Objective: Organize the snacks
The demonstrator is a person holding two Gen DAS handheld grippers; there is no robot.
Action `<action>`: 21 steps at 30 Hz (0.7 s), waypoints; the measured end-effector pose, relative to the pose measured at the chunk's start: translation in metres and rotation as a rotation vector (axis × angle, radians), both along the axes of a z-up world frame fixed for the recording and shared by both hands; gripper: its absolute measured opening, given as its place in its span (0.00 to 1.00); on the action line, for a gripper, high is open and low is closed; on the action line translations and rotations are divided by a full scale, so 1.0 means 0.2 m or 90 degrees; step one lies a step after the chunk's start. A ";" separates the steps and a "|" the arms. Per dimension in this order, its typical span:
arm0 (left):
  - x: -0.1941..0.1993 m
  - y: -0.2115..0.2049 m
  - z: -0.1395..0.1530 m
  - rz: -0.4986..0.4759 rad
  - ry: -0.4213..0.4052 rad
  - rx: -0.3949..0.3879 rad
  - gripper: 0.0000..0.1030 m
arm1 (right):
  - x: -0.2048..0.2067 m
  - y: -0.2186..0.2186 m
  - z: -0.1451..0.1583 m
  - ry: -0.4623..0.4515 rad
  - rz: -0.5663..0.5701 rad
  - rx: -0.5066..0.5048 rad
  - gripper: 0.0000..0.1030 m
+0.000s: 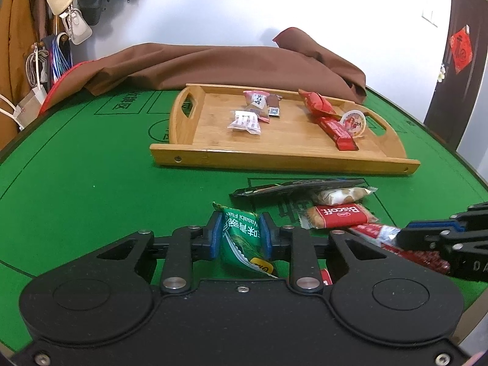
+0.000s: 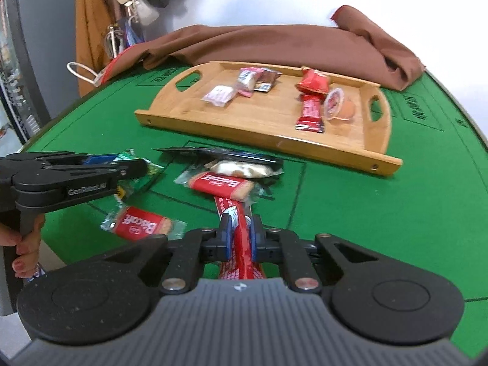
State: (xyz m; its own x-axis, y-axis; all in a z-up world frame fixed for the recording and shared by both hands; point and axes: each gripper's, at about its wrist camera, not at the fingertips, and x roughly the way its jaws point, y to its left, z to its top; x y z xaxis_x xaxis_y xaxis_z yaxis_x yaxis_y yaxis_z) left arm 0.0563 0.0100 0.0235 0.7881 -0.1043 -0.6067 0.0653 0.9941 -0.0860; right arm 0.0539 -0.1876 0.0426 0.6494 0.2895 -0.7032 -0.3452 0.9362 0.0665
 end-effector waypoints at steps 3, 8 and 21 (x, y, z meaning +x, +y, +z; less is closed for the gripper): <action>0.00 0.00 -0.01 0.002 0.002 0.003 0.24 | 0.00 -0.02 -0.02 0.005 -0.007 -0.001 0.14; 0.01 -0.01 -0.03 0.001 0.011 0.004 0.24 | -0.02 0.00 -0.06 -0.017 0.012 -0.029 0.25; 0.02 -0.02 -0.04 -0.004 0.015 0.002 0.24 | 0.02 0.12 -0.13 -0.026 0.022 -0.060 0.27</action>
